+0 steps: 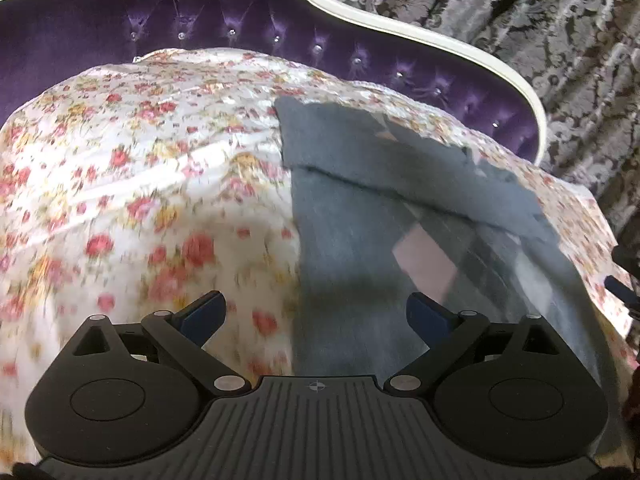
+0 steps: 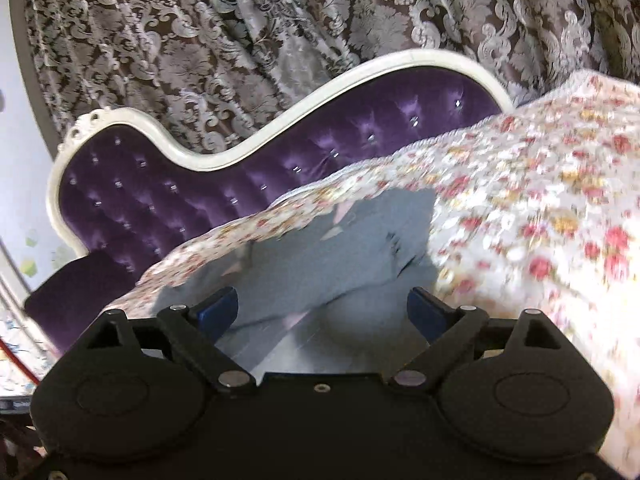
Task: Fold small clothes
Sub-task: 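Lay the folded hem onto the collar and open the right gripper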
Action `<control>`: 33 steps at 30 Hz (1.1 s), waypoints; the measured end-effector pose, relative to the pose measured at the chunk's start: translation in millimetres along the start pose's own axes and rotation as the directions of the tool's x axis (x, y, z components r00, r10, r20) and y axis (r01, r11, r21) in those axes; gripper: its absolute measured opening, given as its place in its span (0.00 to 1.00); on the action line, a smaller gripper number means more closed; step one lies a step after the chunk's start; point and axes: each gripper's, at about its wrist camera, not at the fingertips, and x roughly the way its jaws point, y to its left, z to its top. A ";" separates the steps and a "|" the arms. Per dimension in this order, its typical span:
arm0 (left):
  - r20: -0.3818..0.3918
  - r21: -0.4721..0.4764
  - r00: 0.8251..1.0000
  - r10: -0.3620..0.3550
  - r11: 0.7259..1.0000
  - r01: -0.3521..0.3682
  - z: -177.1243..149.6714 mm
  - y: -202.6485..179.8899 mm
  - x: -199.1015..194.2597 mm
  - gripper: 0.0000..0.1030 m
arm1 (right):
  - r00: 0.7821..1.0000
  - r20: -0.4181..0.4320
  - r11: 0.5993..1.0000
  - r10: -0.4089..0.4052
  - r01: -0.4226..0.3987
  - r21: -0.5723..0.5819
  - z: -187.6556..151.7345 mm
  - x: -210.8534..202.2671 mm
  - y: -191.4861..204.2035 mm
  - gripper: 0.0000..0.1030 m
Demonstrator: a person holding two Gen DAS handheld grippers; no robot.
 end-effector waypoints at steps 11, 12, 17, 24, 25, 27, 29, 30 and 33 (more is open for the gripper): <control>-0.050 0.001 0.997 -0.059 0.998 0.059 -50.8 -12.7 -29.0 0.95 | 0.968 -0.252 1.000 0.019 -0.024 -0.016 -42.8 -57.9 31.6 0.91; -0.048 0.005 0.997 -0.058 0.998 0.058 -54.5 -15.1 -31.2 0.95 | 0.963 -0.270 1.000 0.014 -0.020 -0.020 -47.1 -61.9 33.3 0.91; -0.060 -0.007 0.994 -0.092 0.996 0.092 -66.4 -23.9 -33.0 0.95 | 0.943 -0.329 0.998 -0.048 0.028 -0.065 -61.1 -81.3 42.2 0.91; -0.082 0.019 0.991 -0.108 0.994 0.110 -72.4 -34.6 -26.2 0.95 | 0.925 -0.373 0.994 -0.074 0.036 -0.108 -74.0 -87.0 54.3 0.97; -0.085 0.021 0.990 -0.110 0.993 0.112 -72.6 -35.8 -25.1 0.95 | 0.924 -0.376 0.994 -0.069 0.031 -0.106 -75.2 -86.1 55.3 0.97; -0.089 0.022 0.989 -0.115 0.993 0.117 -71.5 -35.8 -22.8 0.95 | 0.924 -0.379 0.995 -0.054 0.017 -0.098 -77.0 -83.1 57.4 0.97; -0.093 0.015 0.989 -0.119 0.993 0.121 -70.1 -35.3 -20.4 0.95 | 0.924 -0.381 0.997 -0.028 -0.001 -0.076 -77.4 -79.5 57.0 0.97; -0.093 0.010 0.988 -0.124 0.992 0.126 -69.4 -35.3 -19.2 0.95 | 0.925 -0.380 0.998 -0.018 -0.007 -0.065 -77.8 -78.1 57.3 0.97; -0.091 -0.007 0.987 -0.134 0.991 0.134 -67.1 -34.4 -16.1 0.95 | 0.927 -0.376 0.999 0.008 -0.025 -0.041 -77.9 -74.1 55.8 0.97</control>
